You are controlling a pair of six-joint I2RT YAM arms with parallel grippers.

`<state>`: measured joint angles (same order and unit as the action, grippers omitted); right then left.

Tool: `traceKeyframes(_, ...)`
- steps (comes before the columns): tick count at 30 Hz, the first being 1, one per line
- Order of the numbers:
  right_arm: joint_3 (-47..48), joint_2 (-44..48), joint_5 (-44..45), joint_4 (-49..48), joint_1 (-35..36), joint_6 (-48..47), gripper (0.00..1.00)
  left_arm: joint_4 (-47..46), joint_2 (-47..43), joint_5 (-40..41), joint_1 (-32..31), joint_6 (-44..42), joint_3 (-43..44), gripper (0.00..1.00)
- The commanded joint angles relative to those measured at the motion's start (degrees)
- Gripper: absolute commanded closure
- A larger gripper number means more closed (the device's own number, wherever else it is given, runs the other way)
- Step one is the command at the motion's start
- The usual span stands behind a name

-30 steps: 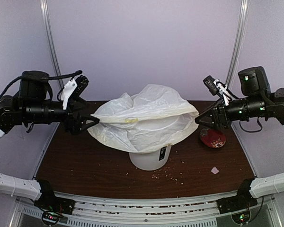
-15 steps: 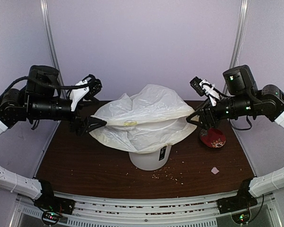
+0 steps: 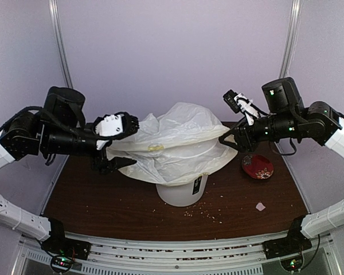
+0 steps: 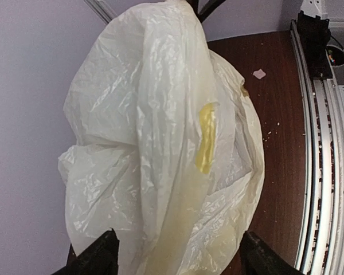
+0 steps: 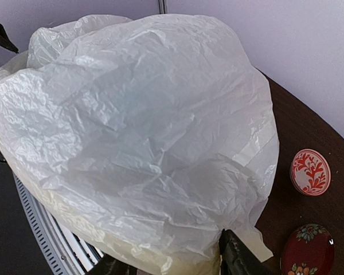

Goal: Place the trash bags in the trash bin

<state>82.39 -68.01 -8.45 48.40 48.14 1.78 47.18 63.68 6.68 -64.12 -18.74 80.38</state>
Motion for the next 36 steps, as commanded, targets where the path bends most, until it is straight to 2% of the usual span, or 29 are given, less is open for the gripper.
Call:
traceKeyframes(1, 1.68, 0.69, 0.93, -1.28, 0.24, 0.8, 0.54, -4.74, 0.79, 8.71, -2.75, -4.91, -1.11, 0.3)
traceKeyframes(5, 2.19, 0.54, 0.97, -1.25, 0.2, 1.23, 0.63, -9.22, -0.48, 9.95, -2.77, -5.59, -2.2, 0.47)
traceKeyframes(8, 2.39, 0.55, 1.15, -1.36, 0.2, 1.33, 0.7, -8.94, 0.38, 9.7, -2.77, -5.73, -2.03, 0.58)
traceKeyframes(13, 3.39, -0.13, 1.15, -1.53, 0.2, 0.88, 0.84, -9.85, 2.42, 10.01, -2.72, -3.98, -0.96, 0.86)
traceKeyframes(15, 3.56, -0.44, 1.13, -1.84, 0.2, 0.48, 0.91, -12.26, 2.39, 10.3, -2.3, -2.54, -1.13, 0.92)
traceKeyframes(18, 4.13, -1.73, 0.98, -2.24, -0.23, -0.03, 0.96, -17.3, 2.43, 6.45, 0.96, 1.2, -1.95, 0.98)
traceKeyframes(23, 7.11, -4.83, 0.18, -4.15, -3.64, 0.43, 1.0, -22.85, 4.83, -1.97, 8.73, 6.25, -2.2, 1.0)
traceKeyframes(27, 7.41, -7.38, -1.66, -7.92, -9.17, 4.74, 1.0, -29.93, 7.96, -9.99, 17.0, 10.95, -4.24, 1.0)
traceKeyframes(31, 6.17, -10.06, -8.58, -14.65, -14.71, 9.89, 1.0, -37.95, 12.31, -14.0, 20.71, 17.48, -5.64, 1.0)
traceKeyframes(36, 7.31, -15.66, -13.17, -18.01, -17.15, 12.89, 1.0, -43.42, 18.14, -17.65, 25.31, 27.62, -5.73, 1.0)
